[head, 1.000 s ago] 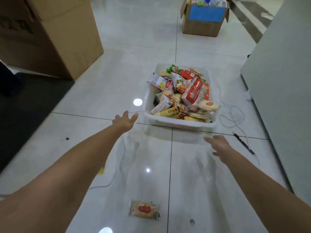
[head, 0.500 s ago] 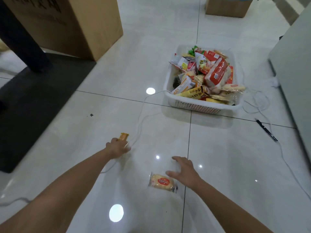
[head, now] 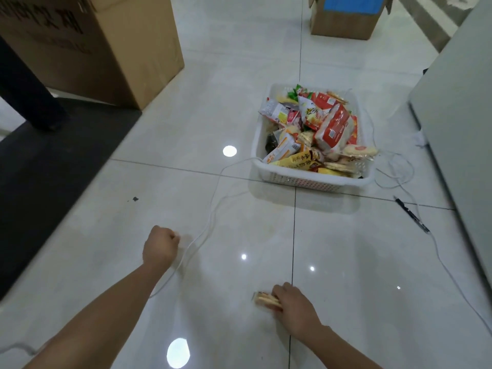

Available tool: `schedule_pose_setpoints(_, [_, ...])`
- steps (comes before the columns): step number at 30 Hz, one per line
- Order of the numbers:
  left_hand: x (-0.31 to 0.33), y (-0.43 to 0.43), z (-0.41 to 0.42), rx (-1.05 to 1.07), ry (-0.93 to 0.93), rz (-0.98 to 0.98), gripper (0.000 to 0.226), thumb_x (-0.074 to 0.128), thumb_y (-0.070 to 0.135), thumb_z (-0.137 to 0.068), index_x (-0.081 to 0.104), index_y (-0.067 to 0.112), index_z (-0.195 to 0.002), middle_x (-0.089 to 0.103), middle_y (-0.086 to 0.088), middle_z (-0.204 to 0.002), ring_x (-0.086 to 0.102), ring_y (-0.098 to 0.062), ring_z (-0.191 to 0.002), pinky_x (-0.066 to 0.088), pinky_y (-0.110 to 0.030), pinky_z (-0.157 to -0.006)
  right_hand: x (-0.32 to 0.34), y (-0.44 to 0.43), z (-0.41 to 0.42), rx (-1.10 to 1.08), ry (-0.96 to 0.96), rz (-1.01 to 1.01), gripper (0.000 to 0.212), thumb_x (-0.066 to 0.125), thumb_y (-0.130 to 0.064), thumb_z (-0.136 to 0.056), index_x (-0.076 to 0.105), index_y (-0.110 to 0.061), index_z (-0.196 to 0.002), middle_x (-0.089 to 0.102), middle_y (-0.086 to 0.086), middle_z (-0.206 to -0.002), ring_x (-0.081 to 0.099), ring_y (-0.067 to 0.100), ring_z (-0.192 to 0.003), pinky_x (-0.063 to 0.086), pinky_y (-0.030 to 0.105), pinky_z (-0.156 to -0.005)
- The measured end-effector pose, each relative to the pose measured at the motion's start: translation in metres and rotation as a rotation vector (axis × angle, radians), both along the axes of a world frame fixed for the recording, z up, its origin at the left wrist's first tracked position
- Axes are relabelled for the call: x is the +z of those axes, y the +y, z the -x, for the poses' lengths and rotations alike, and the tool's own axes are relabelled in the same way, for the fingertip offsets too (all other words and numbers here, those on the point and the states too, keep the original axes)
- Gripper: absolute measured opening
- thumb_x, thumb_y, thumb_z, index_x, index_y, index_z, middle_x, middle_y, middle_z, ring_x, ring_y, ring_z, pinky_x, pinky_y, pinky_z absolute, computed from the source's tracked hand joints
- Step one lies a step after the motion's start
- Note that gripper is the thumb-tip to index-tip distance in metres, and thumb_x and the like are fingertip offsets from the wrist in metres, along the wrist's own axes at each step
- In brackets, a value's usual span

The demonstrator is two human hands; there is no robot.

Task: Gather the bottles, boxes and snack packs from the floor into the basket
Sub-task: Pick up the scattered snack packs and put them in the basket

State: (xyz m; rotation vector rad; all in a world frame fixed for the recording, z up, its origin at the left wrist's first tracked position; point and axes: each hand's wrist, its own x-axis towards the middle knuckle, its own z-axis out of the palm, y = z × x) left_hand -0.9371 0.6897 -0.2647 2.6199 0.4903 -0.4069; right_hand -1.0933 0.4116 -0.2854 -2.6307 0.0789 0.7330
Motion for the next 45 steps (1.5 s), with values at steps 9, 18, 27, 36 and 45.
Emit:
schedule_pose_setpoints(9, [0.157, -0.06, -0.011, 0.046, -0.075, -0.031, 0.029, 0.05, -0.003, -0.087, 0.055, 0.004, -0.115, 0.054, -0.022, -0.113, 0.061, -0.039, -0.085, 0.045, -0.036, -0.069, 0.161, -0.068, -0.036, -0.623, 0.018, -0.273, 0.018, 0.053, -0.021, -0.091, 0.042, -0.016, -0.104, 0.065, 0.007, -0.087, 0.064, 0.022, -0.066, 0.054, 0.034, -0.063])
schedule_pose_setpoints(18, [0.409, -0.139, -0.071, -0.019, -0.071, 0.194, 0.023, 0.044, 0.0, -0.091, 0.061, -0.007, -0.106, 0.046, -0.024, -0.114, 0.059, -0.042, -0.09, 0.044, -0.036, -0.074, 0.428, -0.105, -0.097, -0.968, -0.144, -0.483, 0.012, 0.052, -0.016, -0.093, 0.047, -0.005, -0.097, 0.06, 0.014, -0.075, 0.056, 0.02, -0.051, 0.048, 0.03, -0.052])
schedule_pose_setpoints(27, [0.627, -0.127, -0.137, 0.072, -0.117, 0.444, 0.052, 0.054, 0.03, -0.094, 0.041, 0.008, -0.049, 0.04, -0.01, -0.058, 0.04, -0.022, -0.056, 0.028, -0.027, -0.056, 0.648, -0.095, -0.162, -1.231, -0.106, -0.644, 0.017, 0.048, -0.008, -0.092, 0.046, -0.003, -0.108, 0.058, 0.013, -0.081, 0.058, 0.023, -0.06, 0.051, 0.03, -0.055])
schedule_pose_setpoints(36, [0.727, -0.139, -0.25, -0.127, -0.1, 0.47, 0.047, 0.057, 0.035, -0.092, 0.04, 0.012, -0.054, 0.039, -0.006, -0.056, 0.034, -0.02, -0.053, 0.023, -0.028, -0.052, 0.708, -0.128, -0.218, -1.408, -0.197, -0.629, 0.014, 0.057, -0.004, -0.088, 0.053, -0.006, -0.102, 0.053, 0.009, -0.076, 0.051, 0.019, -0.067, 0.048, 0.03, -0.062])
schedule_pose_setpoints(45, [0.678, -0.238, -0.353, -0.34, 0.119, 0.472, 0.033, 0.069, 0.04, -0.082, 0.066, 0.01, -0.068, 0.047, -0.009, -0.065, 0.04, -0.019, -0.063, 0.032, -0.027, -0.061, 0.66, -0.167, -0.328, -1.523, -0.164, -0.613, 0.009, 0.065, 0.0, -0.078, 0.061, -0.008, -0.075, 0.062, 0.011, -0.07, 0.057, 0.025, -0.066, 0.051, 0.04, -0.07])
